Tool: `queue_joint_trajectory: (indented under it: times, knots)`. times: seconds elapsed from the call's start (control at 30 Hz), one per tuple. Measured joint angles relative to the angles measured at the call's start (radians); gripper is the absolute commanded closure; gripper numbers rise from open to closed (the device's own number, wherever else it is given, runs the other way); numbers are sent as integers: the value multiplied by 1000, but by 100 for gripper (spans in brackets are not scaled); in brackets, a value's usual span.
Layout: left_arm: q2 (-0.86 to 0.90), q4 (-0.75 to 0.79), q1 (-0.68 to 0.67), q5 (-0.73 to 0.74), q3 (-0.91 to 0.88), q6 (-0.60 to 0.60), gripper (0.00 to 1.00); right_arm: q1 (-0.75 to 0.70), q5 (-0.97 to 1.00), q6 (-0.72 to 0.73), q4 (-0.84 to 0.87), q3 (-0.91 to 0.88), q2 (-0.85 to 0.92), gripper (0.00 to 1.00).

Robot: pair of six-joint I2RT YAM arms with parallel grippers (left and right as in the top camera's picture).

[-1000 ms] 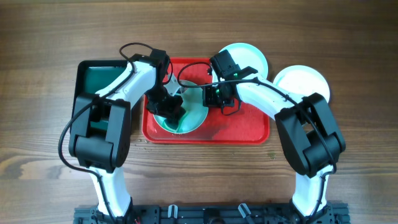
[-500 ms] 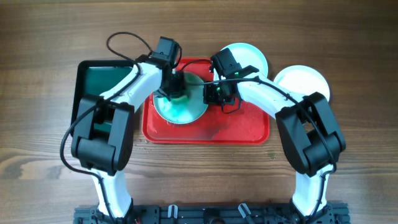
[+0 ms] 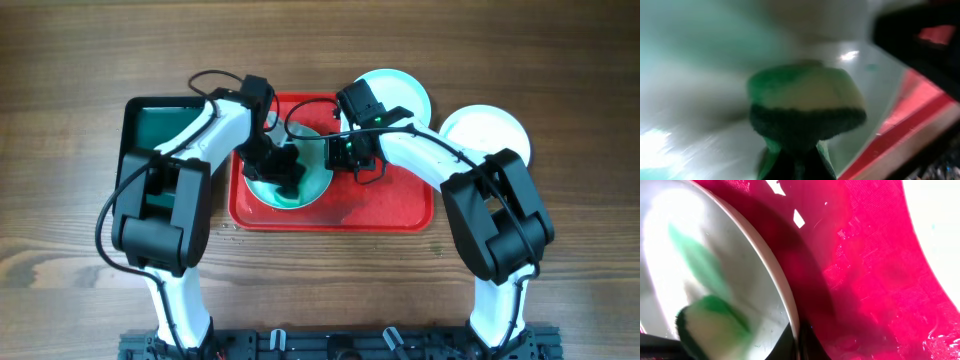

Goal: Clean dirty plates on tray and stack at the side
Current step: 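Scrub the held plate with the sponge in the left gripper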

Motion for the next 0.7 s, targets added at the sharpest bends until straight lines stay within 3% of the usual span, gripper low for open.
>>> queue_joint_trajectory:
  times: [0.07,0.13,0.3,0.57,0.63,0.7]
  knots:
    - [7,79,-5,79,-8,50,96,0,0,0,0,0,0,96]
    - [10,195,-5,96,-12,27,96,0,0,0,0,0,0,96]
    - [7,360,-15,-72,-10,-134,96,0,0,0,7,0,0,96]
    - [-19,266,-34,-565,21,-423,96,1,0,0,12,0,0,96]
    - [-20,210,-33,-583,27,-418,96,5,-4,-1,11,0,0,96]
    - [-21,154,-29,-553,32,-339,96,6,-5,-8,5,0,0,96]
